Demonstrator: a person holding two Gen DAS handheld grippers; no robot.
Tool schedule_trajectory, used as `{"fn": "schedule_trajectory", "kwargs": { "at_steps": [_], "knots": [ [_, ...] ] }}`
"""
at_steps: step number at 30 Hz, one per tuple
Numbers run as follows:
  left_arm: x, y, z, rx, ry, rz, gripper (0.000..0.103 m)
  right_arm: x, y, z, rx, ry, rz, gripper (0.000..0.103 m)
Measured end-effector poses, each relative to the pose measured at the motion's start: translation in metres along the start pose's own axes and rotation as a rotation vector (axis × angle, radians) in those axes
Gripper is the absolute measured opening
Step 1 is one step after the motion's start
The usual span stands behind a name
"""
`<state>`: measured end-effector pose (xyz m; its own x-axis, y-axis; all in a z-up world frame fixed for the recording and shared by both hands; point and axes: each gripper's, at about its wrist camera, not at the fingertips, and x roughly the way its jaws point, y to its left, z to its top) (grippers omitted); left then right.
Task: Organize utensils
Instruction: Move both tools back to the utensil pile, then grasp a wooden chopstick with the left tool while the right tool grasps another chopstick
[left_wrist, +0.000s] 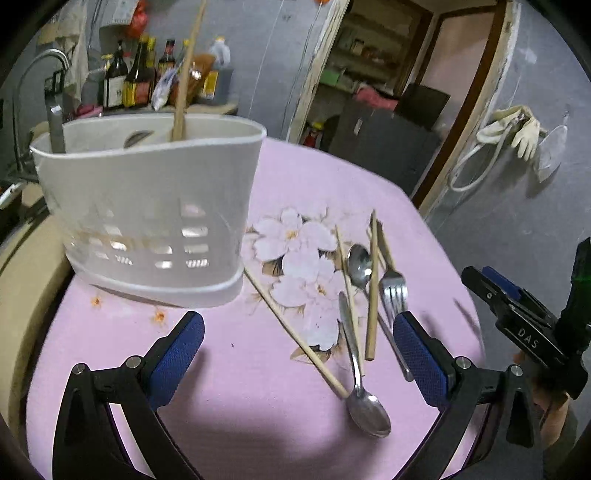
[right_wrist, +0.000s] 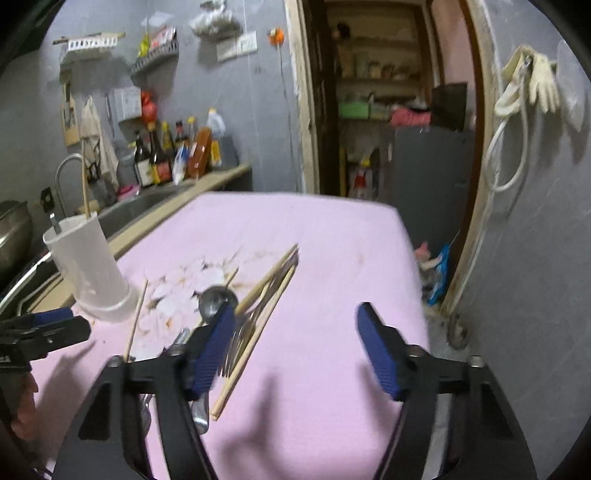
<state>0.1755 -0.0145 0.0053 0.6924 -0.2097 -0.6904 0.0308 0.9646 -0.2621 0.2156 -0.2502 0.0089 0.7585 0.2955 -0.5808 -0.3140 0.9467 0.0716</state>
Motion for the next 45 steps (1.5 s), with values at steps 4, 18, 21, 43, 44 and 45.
{"fn": "schedule_trajectory", "kwargs": {
  "at_steps": [4, 18, 21, 43, 44, 45],
  "knots": [
    [0.015, 0.002, 0.0, -0.004, 0.054, 0.016, 0.073, 0.024, 0.003, 0.002, 0.011, 0.089, 0.036, 0.047],
    [0.044, 0.011, 0.003, -0.066, 0.17, 0.004, 0.016, 0.088, 0.004, 0.013, 0.054, 0.256, 0.072, 0.026],
    [0.046, 0.012, 0.004, -0.072, 0.183, 0.003, 0.01, 0.093, 0.003, 0.016, 0.058, 0.277, 0.084, 0.026],
    [0.036, -0.005, -0.002, 0.089, 0.243, -0.038, 0.004, 0.075, -0.007, 0.011, 0.029, 0.328, 0.111, 0.007],
    [0.038, -0.006, 0.0, 0.104, 0.247, -0.036, 0.006, 0.078, -0.007, 0.012, 0.031, 0.331, 0.107, 0.008],
    [0.041, -0.008, 0.002, 0.114, 0.249, -0.03, 0.007, 0.08, -0.006, 0.013, 0.035, 0.333, 0.103, 0.009]
  ]
}}
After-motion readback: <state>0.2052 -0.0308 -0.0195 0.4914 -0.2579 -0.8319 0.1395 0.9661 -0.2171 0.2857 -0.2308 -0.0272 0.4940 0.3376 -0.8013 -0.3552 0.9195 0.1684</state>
